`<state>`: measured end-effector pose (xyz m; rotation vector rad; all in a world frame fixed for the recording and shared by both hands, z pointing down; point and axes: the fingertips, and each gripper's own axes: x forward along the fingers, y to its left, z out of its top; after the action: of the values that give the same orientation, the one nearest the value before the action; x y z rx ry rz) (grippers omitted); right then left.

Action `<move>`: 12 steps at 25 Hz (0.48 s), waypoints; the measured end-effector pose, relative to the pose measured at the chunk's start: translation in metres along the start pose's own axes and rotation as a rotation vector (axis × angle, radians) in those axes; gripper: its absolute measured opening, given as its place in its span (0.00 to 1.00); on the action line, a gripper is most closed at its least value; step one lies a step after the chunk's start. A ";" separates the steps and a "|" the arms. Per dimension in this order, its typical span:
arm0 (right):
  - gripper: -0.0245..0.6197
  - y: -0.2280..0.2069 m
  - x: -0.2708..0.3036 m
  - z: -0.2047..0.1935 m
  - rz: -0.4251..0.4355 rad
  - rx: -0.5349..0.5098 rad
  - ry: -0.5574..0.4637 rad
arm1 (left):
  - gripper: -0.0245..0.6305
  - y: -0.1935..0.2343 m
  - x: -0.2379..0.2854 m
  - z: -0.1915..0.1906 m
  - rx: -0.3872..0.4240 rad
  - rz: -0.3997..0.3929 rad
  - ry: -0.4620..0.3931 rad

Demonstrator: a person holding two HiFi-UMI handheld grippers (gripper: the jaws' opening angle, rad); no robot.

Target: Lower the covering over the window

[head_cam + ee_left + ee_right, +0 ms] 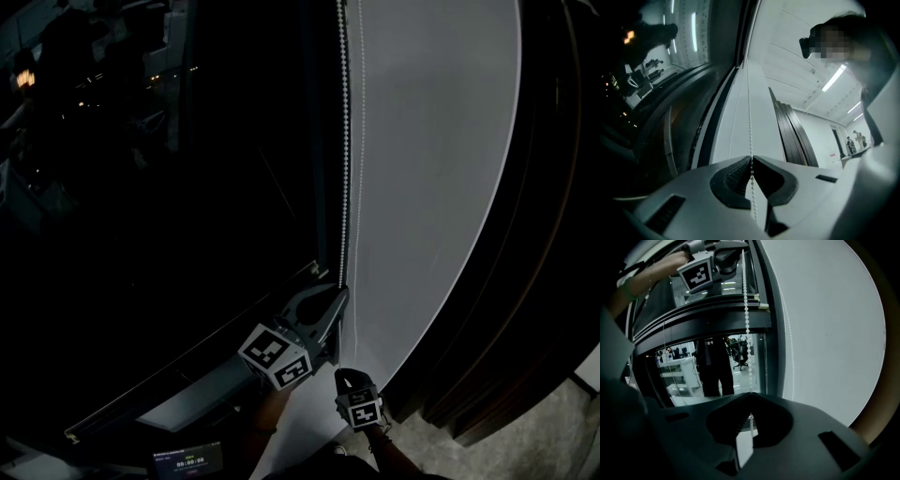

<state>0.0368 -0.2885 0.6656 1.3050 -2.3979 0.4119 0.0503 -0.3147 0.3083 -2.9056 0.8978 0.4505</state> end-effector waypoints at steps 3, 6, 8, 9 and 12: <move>0.05 -0.002 -0.003 -0.001 -0.001 0.004 0.002 | 0.06 0.004 -0.004 0.000 0.048 0.026 -0.006; 0.05 -0.007 -0.009 0.002 -0.025 0.006 0.011 | 0.05 0.008 -0.007 0.001 0.069 0.044 -0.003; 0.05 -0.013 -0.017 0.016 -0.044 0.012 -0.026 | 0.05 0.011 -0.008 -0.001 0.076 0.056 0.014; 0.05 -0.016 -0.021 0.022 -0.047 0.023 -0.045 | 0.05 0.013 -0.009 -0.007 0.093 0.062 0.040; 0.06 -0.024 -0.036 0.043 -0.052 0.061 -0.108 | 0.05 0.016 -0.016 -0.054 0.089 0.063 0.146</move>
<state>0.0676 -0.2929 0.6126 1.4476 -2.4512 0.4131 0.0428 -0.3273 0.3648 -2.8660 1.0026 0.1978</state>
